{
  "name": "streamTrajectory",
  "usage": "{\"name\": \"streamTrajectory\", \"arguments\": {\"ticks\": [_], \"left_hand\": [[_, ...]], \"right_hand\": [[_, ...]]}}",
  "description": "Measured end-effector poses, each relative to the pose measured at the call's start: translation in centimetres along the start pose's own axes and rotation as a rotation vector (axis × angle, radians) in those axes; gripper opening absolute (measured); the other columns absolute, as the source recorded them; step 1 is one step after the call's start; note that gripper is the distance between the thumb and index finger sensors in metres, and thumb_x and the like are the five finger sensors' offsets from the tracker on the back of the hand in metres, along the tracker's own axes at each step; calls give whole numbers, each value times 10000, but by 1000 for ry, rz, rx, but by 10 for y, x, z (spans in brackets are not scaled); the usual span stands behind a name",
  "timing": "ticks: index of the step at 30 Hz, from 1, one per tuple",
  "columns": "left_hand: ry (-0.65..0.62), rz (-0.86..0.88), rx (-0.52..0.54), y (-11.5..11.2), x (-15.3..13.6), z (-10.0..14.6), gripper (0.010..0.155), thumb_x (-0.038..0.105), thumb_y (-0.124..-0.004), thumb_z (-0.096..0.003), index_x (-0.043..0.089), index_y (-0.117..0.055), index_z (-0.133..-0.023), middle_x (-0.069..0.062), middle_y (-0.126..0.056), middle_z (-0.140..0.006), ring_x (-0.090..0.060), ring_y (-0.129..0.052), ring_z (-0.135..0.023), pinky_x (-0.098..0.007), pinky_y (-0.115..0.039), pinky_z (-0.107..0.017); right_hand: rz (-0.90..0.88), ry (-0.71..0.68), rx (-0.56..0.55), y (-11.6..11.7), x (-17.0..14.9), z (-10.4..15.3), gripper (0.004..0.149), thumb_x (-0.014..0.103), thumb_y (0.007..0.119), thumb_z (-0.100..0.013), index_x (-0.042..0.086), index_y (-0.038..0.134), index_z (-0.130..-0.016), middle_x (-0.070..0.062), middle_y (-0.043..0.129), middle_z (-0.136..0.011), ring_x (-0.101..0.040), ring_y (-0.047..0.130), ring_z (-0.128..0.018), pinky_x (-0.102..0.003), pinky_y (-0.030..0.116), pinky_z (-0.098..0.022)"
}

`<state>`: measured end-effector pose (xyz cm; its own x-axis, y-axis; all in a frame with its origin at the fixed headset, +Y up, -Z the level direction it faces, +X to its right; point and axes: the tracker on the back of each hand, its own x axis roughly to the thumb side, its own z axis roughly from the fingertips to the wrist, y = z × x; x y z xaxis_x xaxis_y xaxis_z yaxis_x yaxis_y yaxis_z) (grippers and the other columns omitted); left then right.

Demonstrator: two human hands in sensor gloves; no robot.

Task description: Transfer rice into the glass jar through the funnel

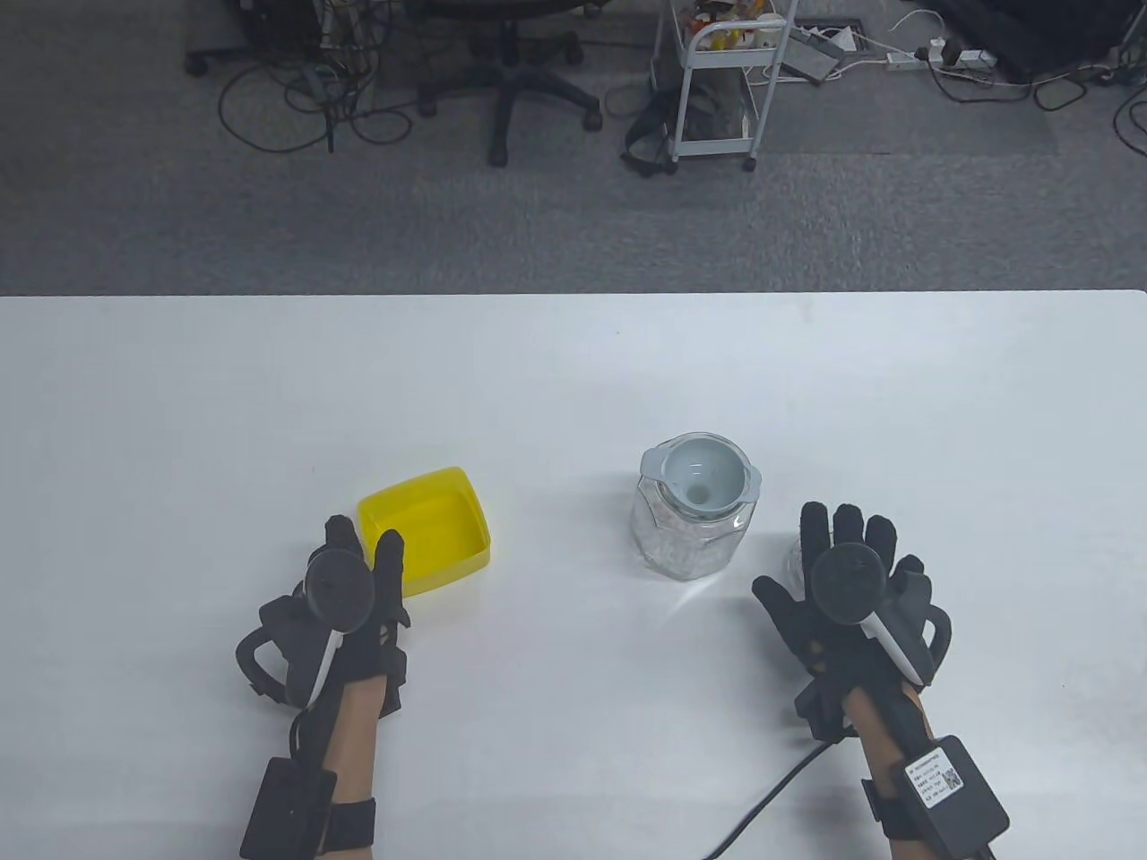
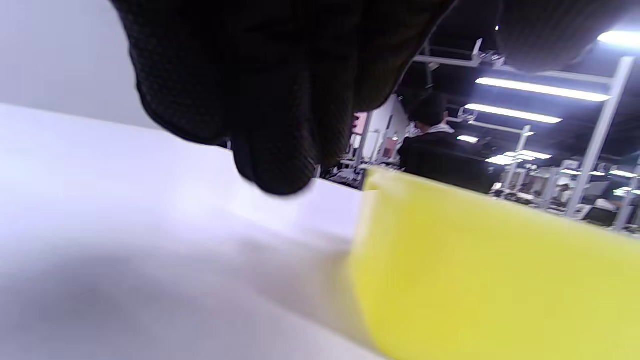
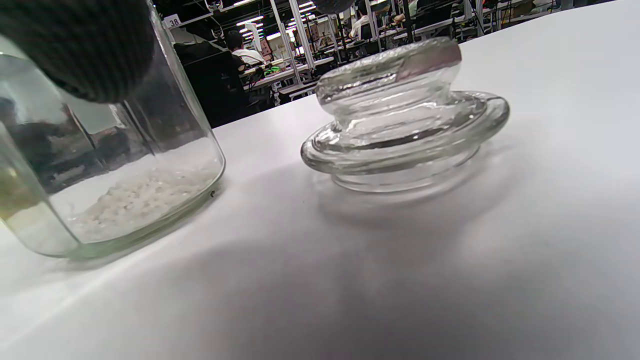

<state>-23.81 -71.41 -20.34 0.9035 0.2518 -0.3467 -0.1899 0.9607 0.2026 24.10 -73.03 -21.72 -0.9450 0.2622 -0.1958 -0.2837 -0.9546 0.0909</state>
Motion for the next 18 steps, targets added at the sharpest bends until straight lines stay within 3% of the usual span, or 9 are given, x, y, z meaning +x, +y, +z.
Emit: {"name": "streamTrajectory", "arguments": {"ticks": [3,6,8,13,18], "left_hand": [[-167,-67,75,3,23,14,797,747,-709,-528,299,-547,-1167,-140,-683,-1187,-406,-807,-1051,-629,-728,-704],[-378,-72,184,-2,53,31,798,745,-720,-514,334,-506,-1164,-104,-634,-1214,-378,-730,-1106,-627,-684,-741],[-479,-93,141,-8,70,40,803,755,-712,-512,372,-457,-1170,-85,-557,-1251,-364,-637,-1155,-640,-623,-773],[-595,-110,-36,-31,86,48,830,771,-697,-502,403,-378,-1174,-72,-408,-1295,-387,-470,-1196,-691,-502,-786],[-611,-155,-74,-41,90,50,835,780,-690,-497,413,-361,-1172,-73,-355,-1302,-400,-400,-1202,-714,-442,-778]], "right_hand": [[0,-2,-3,0,0,0,910,701,726,-365,368,203,-1030,-106,234,-1183,-442,177,-1081,-731,232,-699],[-11,-13,-15,1,0,-1,919,704,725,-364,378,172,-1022,-106,251,-1183,-442,197,-1084,-732,240,-700],[-21,-23,-32,1,0,-1,919,702,727,-364,377,174,-1022,-109,276,-1183,-443,223,-1088,-731,251,-705],[-43,-24,-52,-3,-1,0,918,702,734,-360,373,194,-1025,-121,342,-1179,-437,340,-1091,-718,345,-728],[-124,-23,-121,-15,-6,3,913,698,745,-356,366,229,-1031,-126,388,-1173,-435,439,-1078,-697,435,-729]]}}
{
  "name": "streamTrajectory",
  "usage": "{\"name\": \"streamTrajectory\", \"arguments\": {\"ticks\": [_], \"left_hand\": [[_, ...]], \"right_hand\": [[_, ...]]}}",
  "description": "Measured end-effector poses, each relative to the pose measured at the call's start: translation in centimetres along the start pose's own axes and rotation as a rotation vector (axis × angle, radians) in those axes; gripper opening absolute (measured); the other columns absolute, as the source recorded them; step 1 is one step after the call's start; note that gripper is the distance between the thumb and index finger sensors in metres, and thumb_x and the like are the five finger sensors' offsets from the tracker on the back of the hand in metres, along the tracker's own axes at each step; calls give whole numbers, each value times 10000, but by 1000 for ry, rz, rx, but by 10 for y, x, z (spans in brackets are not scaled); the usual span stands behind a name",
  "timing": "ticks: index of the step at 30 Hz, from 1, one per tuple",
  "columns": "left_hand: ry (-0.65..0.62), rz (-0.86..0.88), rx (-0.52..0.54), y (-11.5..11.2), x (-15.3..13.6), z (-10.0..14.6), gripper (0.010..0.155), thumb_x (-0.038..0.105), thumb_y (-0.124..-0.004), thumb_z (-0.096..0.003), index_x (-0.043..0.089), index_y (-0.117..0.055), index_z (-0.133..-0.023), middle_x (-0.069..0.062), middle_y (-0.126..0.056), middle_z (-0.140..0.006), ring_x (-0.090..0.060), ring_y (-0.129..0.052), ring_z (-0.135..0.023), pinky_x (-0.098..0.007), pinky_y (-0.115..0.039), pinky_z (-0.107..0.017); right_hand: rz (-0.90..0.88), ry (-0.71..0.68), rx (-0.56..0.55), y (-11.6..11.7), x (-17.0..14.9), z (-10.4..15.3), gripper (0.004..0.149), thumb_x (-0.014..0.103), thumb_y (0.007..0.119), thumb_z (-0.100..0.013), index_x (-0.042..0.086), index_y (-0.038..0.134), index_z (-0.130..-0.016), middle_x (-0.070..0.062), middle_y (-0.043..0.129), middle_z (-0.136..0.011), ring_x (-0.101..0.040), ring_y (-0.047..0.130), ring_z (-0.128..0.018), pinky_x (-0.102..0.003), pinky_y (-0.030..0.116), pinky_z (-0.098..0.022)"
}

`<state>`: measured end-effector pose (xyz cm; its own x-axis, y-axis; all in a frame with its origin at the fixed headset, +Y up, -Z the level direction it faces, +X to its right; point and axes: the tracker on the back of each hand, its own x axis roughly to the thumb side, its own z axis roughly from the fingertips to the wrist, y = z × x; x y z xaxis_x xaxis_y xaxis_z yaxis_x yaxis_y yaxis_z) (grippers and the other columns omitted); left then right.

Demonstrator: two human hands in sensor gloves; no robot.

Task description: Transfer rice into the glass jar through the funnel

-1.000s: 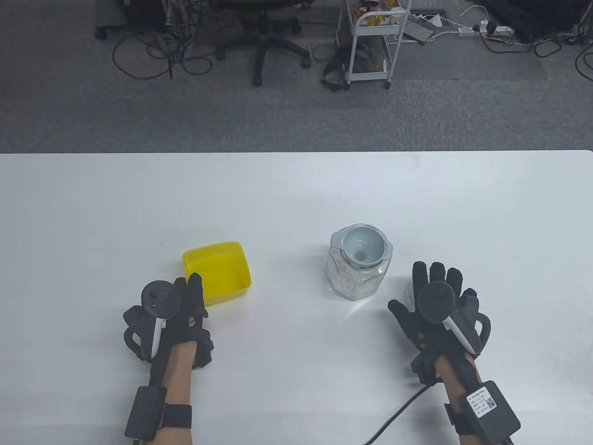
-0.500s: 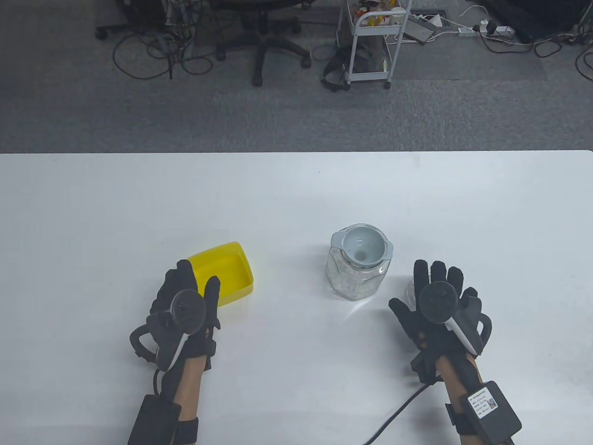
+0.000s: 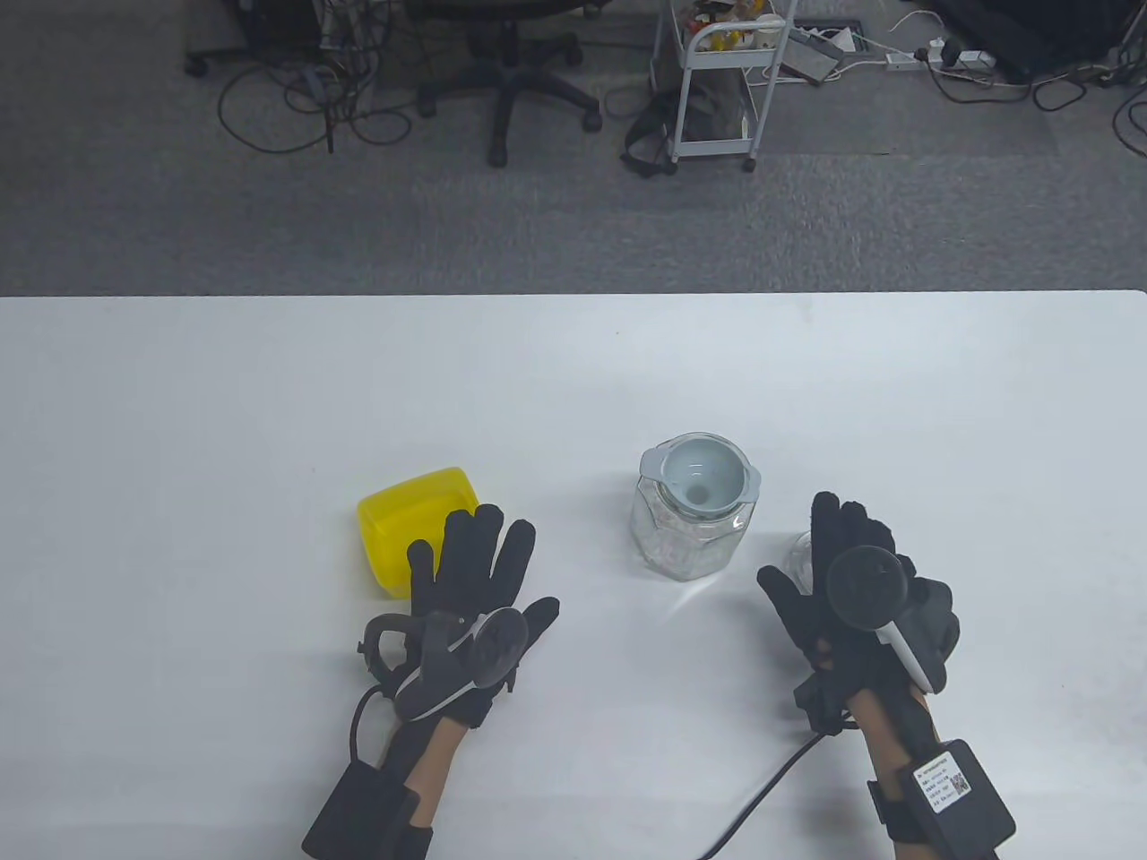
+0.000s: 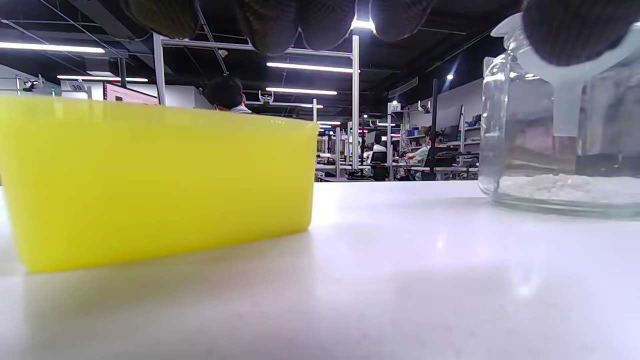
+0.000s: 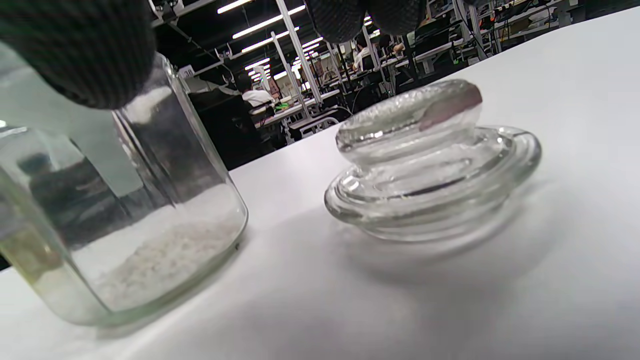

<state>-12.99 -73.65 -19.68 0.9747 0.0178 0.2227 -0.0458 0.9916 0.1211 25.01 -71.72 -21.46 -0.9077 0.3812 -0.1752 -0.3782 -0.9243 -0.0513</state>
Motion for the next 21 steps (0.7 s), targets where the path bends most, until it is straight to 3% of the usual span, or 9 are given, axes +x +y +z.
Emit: {"name": "streamTrajectory", "arguments": {"ticks": [9,15,21], "left_hand": [[-22,2,-16,0,1,2,832,778,-688,-501,417,-354,-1172,-73,-326,-1306,-401,-380,-1205,-726,-410,-773],[-21,35,6,5,3,1,818,764,-690,-508,408,-375,-1174,-64,-342,-1307,-395,-401,-1207,-727,-411,-777],[-15,39,4,5,1,1,806,756,-689,-513,406,-388,-1173,-61,-364,-1305,-392,-422,-1207,-725,-420,-777]], "right_hand": [[-197,47,-113,-41,23,-6,865,687,766,-365,320,391,-1053,-153,524,-1140,-402,726,-936,-598,666,-653],[-152,199,32,-56,44,-49,785,677,778,-364,228,682,-1000,-147,737,-1045,-368,833,-814,-545,739,-581],[-82,252,150,-46,59,-74,741,689,776,-358,216,783,-929,-116,851,-928,-312,890,-710,-494,780,-534]]}}
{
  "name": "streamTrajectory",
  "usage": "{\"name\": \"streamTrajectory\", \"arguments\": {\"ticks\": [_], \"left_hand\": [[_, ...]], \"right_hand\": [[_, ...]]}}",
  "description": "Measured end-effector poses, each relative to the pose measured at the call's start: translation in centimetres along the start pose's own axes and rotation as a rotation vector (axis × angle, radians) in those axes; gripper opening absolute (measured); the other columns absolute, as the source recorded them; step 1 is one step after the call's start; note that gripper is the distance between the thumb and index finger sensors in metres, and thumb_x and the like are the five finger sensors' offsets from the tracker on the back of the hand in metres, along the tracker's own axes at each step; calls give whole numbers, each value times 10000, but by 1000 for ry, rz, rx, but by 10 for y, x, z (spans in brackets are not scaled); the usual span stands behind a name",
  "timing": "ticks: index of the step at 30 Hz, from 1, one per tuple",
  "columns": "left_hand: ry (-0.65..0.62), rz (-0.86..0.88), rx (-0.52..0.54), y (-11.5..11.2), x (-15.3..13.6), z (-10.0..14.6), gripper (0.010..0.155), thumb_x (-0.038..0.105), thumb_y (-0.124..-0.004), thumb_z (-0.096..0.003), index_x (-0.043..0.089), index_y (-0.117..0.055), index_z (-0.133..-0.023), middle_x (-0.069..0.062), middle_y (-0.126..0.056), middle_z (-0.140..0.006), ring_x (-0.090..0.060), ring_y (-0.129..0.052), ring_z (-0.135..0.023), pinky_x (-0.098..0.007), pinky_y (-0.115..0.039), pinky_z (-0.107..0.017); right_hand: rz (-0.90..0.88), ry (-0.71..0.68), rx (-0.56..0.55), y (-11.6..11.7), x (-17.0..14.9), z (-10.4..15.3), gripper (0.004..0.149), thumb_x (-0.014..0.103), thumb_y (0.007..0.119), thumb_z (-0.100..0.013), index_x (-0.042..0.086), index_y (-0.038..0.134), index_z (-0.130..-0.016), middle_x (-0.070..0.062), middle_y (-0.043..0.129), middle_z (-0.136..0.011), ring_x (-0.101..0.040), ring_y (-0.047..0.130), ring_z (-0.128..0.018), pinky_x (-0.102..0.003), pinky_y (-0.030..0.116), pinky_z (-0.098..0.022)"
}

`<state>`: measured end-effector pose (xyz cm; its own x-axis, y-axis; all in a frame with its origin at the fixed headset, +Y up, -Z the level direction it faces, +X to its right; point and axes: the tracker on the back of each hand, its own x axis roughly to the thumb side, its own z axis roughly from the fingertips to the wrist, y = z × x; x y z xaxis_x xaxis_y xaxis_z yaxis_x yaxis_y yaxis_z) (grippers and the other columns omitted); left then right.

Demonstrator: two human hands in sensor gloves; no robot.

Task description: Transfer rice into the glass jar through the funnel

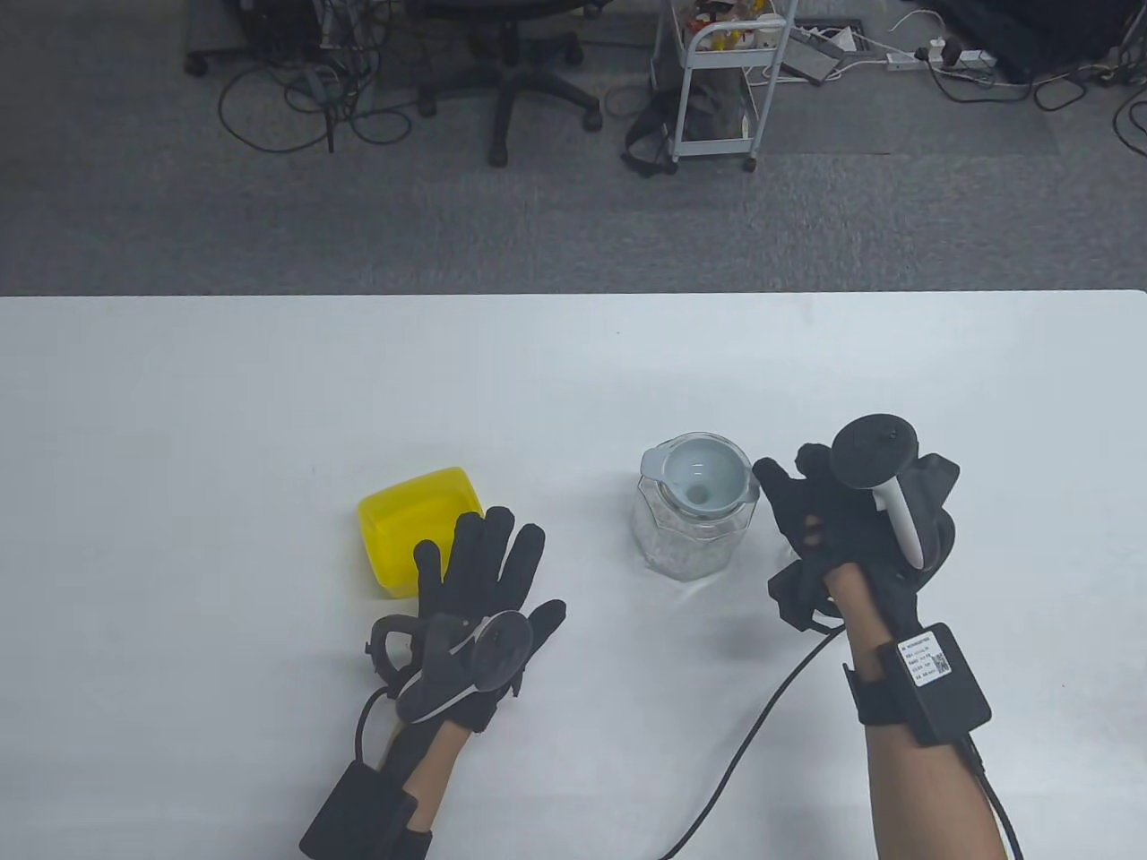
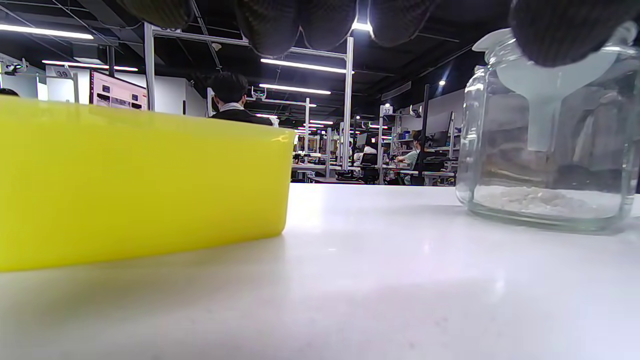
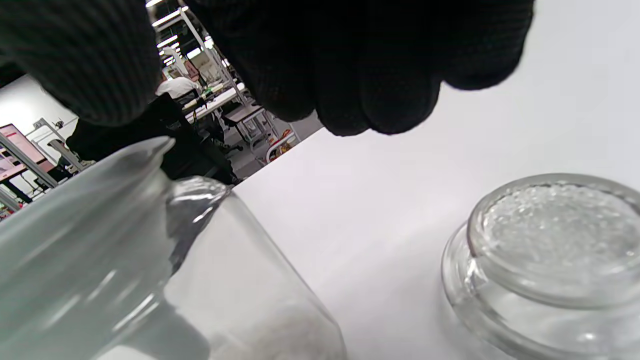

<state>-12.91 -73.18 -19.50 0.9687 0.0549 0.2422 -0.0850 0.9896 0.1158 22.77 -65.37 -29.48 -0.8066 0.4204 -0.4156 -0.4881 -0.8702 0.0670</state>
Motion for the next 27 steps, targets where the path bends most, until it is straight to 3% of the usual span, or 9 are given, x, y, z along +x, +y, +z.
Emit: {"name": "streamTrajectory", "arguments": {"ticks": [8,11,16,27], "left_hand": [[26,10,-17,-3,-5,-3,793,744,-686,-523,397,-401,-1176,-59,-375,-1305,-389,-440,-1208,-729,-426,-777],[31,14,-26,-3,-6,-3,782,733,-685,-532,386,-411,-1177,-56,-384,-1303,-381,-482,-1201,-728,-439,-774],[37,17,-25,-3,-8,-2,782,730,-686,-530,382,-418,-1176,-53,-394,-1300,-381,-497,-1197,-728,-445,-771],[43,32,-24,-3,-9,-3,785,722,-685,-533,364,-419,-1178,-34,-407,-1299,-376,-496,-1198,-728,-445,-772]], "right_hand": [[6,9,32,9,11,-3,594,641,810,-376,211,914,-772,-101,808,-947,-306,855,-750,-497,765,-559],[-39,27,64,11,12,-3,652,644,822,-363,148,893,-780,-111,765,-973,-324,822,-783,-512,744,-578],[-87,67,80,8,15,-1,513,556,856,-389,161,913,-713,-97,741,-980,-318,804,-807,-510,737,-592],[-271,-2,54,2,5,1,488,504,908,-367,141,915,-693,-82,710,-997,-303,789,-832,-522,723,-625]]}}
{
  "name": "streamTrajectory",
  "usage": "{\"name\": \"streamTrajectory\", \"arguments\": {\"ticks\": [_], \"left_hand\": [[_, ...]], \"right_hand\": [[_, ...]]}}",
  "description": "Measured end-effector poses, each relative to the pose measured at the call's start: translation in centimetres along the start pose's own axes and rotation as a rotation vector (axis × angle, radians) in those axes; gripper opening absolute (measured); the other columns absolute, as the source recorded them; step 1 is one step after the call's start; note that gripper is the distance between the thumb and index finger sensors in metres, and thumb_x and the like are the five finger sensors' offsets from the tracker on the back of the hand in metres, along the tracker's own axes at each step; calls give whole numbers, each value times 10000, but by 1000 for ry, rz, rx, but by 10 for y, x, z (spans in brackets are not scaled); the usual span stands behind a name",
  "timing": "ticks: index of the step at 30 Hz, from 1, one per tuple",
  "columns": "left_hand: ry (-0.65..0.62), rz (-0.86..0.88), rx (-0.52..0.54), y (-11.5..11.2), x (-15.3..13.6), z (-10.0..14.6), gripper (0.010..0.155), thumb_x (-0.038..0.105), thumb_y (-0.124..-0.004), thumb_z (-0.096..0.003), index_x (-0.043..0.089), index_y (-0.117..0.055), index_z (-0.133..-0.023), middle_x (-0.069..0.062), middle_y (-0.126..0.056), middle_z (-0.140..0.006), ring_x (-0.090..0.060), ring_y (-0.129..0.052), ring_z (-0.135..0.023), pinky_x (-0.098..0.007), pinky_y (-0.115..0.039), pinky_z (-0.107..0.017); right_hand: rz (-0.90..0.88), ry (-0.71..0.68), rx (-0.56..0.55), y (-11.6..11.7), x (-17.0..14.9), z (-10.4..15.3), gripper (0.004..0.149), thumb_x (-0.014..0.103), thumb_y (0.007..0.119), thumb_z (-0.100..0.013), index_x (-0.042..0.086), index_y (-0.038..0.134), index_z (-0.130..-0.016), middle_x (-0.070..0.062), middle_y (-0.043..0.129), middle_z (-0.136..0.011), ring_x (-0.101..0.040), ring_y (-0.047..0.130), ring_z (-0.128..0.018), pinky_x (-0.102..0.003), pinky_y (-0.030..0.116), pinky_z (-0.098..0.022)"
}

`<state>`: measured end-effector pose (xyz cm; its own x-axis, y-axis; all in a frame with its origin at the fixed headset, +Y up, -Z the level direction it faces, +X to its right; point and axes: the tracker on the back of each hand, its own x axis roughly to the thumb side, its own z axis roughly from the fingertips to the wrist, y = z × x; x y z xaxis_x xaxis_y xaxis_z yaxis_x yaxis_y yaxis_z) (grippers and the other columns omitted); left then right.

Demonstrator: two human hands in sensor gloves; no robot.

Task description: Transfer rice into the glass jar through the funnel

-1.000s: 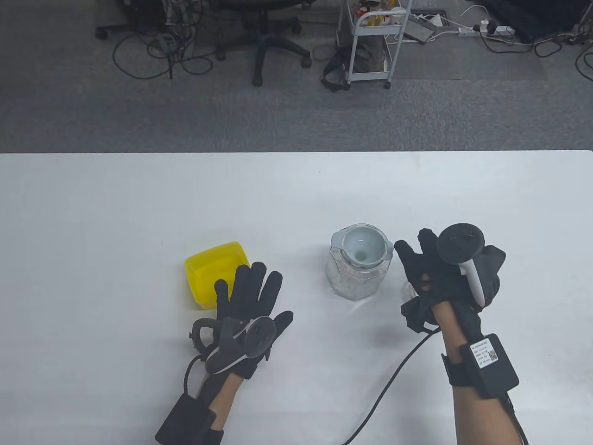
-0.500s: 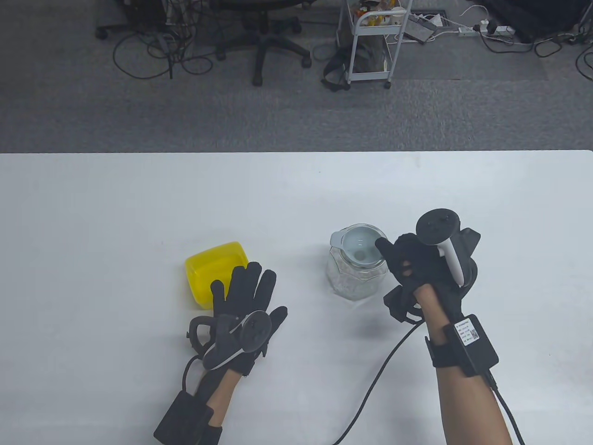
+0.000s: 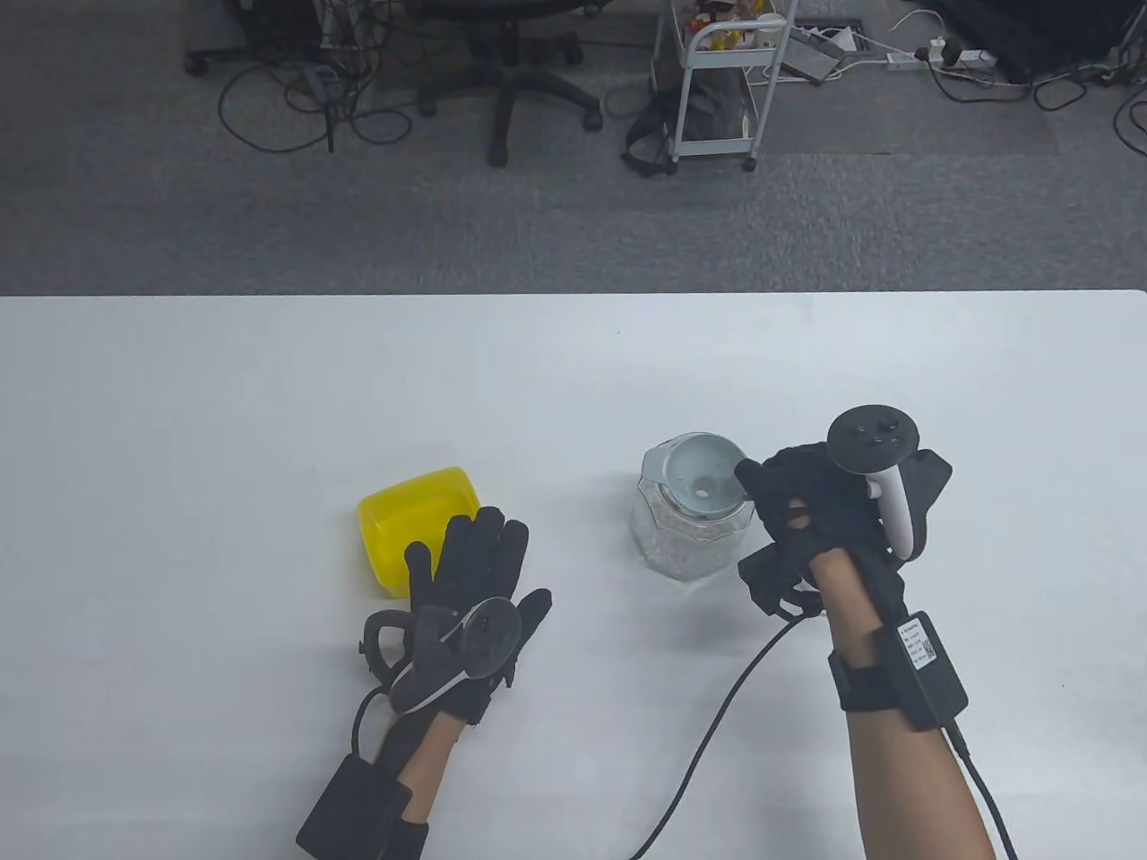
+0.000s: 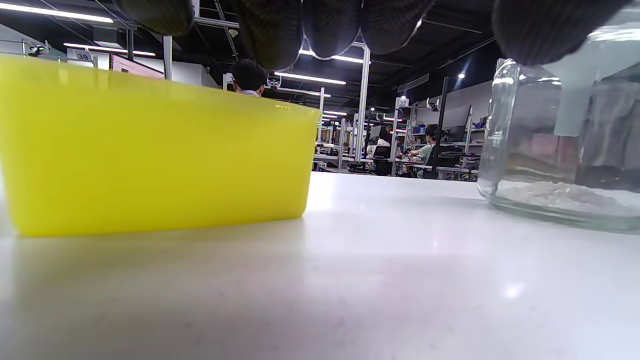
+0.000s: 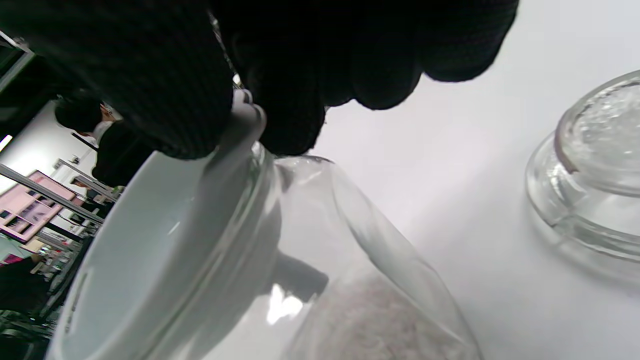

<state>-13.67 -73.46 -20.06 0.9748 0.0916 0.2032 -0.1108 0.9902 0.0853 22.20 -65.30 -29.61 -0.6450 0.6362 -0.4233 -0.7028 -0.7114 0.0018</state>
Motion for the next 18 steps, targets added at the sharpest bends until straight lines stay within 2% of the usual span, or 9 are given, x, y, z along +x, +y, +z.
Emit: {"name": "streamTrajectory", "arguments": {"ticks": [5,6,7,8,9,10,12,18], "left_hand": [[-2,1,2,0,0,0,779,718,-682,-538,364,-414,-1178,-27,-416,-1298,-372,-495,-1199,-728,-445,-771],[0,13,5,0,0,0,777,718,-680,-539,363,-413,-1177,-24,-426,-1297,-369,-504,-1197,-731,-442,-768],[2,30,5,1,0,0,780,718,-679,-538,361,-409,-1178,-22,-437,-1295,-368,-509,-1195,-734,-439,-765],[6,61,6,2,0,1,779,715,-682,-537,358,-417,-1176,-24,-449,-1293,-374,-497,-1198,-738,-435,-762],[8,88,13,3,0,2,775,714,-681,-537,359,-422,-1175,-20,-457,-1292,-374,-500,-1198,-739,-434,-762],[8,109,15,5,0,2,769,711,-680,-541,357,-426,-1175,-22,-466,-1289,-371,-507,-1195,-737,-436,-762],[11,144,28,7,-1,3,762,711,-678,-541,358,-437,-1172,-18,-483,-1286,-366,-518,-1194,-736,-440,-761],[31,399,134,19,-10,7,676,680,-694,-543,375,-561,-1132,4,-631,-1237,-349,-643,-1160,-726,-488,-761]], "right_hand": [[-178,-113,62,-6,1,3,458,484,920,-369,149,914,-681,-91,694,-1022,-315,782,-865,-562,695,-657],[-198,-155,70,-7,2,3,478,508,912,-371,143,912,-681,-92,691,-1030,-317,784,-874,-565,694,-662],[-210,-173,83,-7,1,4,539,588,883,-374,146,909,-683,-89,676,-1046,-319,774,-896,-572,685,-673],[-240,-201,91,-8,0,5,448,471,919,-371,150,909,-685,-92,656,-1063,-327,756,-921,-588,663,-687],[-282,-231,101,-8,-1,5,443,465,920,-372,151,911,-685,-93,639,-1077,-340,736,-943,-607,637,-698],[-319,-254,107,-8,-3,6,562,621,872,-376,154,913,-686,-97,626,-1087,-351,719,-960,-623,610,-708],[-381,-302,111,-8,-6,8,436,458,920,-372,159,914,-689,-93,612,-1099,-377,675,-994,-649,555,-721],[-525,-403,142,-9,-4,21,425,443,922,-370,170,913,-696,-89,621,-1098,-400,638,-1016,-653,501,-731]]}}
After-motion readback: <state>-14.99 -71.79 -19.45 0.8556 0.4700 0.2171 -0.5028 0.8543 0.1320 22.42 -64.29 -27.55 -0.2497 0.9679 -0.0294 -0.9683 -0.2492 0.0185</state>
